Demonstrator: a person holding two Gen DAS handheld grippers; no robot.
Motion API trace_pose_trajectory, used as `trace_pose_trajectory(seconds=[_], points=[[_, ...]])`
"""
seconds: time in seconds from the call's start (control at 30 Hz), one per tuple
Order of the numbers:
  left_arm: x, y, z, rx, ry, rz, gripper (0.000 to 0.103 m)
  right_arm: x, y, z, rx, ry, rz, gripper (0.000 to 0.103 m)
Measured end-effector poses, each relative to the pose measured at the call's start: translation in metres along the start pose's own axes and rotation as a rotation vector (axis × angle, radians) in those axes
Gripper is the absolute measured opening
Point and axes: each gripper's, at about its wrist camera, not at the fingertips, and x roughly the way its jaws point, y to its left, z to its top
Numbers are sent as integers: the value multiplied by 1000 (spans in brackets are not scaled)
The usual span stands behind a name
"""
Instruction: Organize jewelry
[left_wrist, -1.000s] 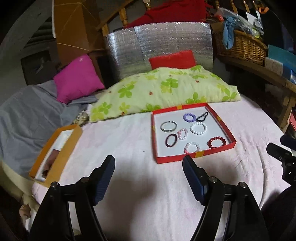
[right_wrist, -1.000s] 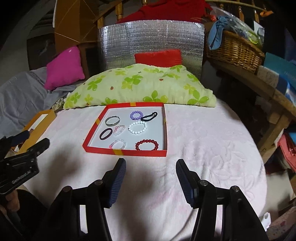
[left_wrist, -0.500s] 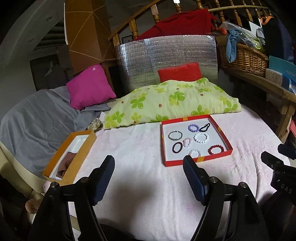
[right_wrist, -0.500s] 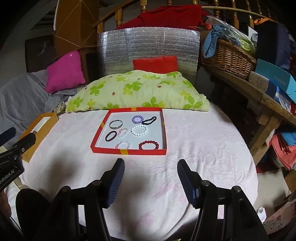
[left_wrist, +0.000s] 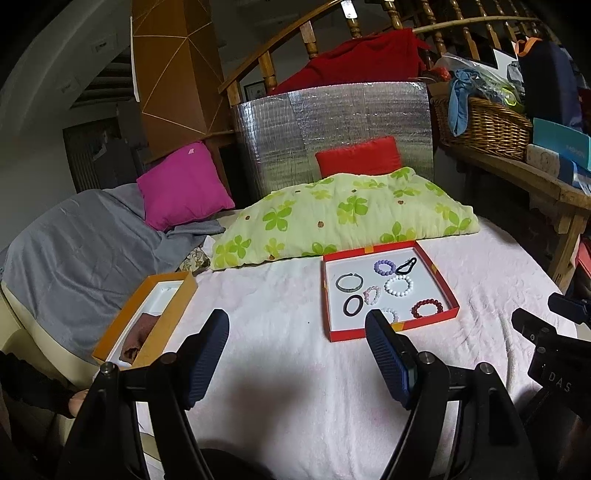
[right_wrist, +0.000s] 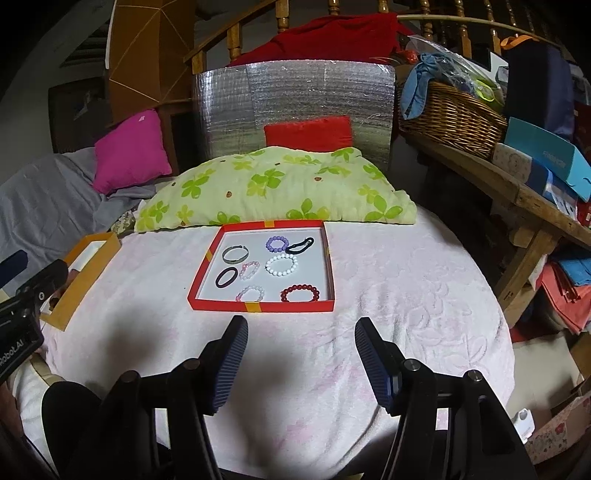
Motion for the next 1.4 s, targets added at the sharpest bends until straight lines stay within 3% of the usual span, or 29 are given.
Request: trace_pose_trajectory(seconds=[1.4], points=[[-11, 3, -2, 1, -7, -12, 77, -3, -4, 0, 41, 16, -28, 65]])
